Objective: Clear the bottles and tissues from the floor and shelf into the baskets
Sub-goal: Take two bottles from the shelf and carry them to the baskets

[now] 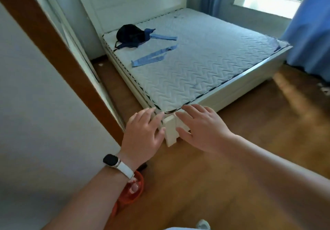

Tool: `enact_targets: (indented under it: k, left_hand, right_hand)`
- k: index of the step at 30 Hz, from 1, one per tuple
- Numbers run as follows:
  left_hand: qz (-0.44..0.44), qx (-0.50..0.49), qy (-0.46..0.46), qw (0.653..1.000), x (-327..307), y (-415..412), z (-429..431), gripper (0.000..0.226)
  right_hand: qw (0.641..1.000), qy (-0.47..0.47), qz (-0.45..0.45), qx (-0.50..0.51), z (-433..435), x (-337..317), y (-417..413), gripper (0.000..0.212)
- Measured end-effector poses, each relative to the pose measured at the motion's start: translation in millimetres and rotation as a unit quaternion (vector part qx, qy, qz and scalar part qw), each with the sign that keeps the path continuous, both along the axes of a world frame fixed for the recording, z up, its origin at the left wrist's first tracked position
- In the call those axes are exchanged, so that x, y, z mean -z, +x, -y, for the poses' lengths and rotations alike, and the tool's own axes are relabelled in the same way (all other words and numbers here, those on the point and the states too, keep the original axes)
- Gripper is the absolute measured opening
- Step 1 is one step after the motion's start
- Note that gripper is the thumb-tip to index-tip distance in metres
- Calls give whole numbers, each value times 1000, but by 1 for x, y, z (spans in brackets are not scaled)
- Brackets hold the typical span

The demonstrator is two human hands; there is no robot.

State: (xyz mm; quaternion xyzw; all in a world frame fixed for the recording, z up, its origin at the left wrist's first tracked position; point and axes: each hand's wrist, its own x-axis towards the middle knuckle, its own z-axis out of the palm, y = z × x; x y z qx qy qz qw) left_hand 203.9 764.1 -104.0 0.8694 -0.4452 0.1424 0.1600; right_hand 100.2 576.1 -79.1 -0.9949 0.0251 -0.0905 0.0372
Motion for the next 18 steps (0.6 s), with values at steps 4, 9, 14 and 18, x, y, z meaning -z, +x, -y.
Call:
enact_targets:
  k: [4, 9, 14, 18]
  left_hand:
    - [15, 61, 3, 998, -1, -22, 81, 43]
    - [28, 137, -6, 990, -12, -47, 163, 44]
    - [44, 206, -12, 978, -17, -57, 226, 45]
    - [40, 261, -20, 964, -10, -52, 274, 46]
  right_hand:
    - [998, -8, 9, 55, 70, -2, -40, 54]
    - [989, -21, 51, 134, 132, -1, -88, 51]
    - [974, -26, 96, 203, 173, -4, -118, 51]
    - [964, -36, 110, 238, 196, -2, -133, 51]
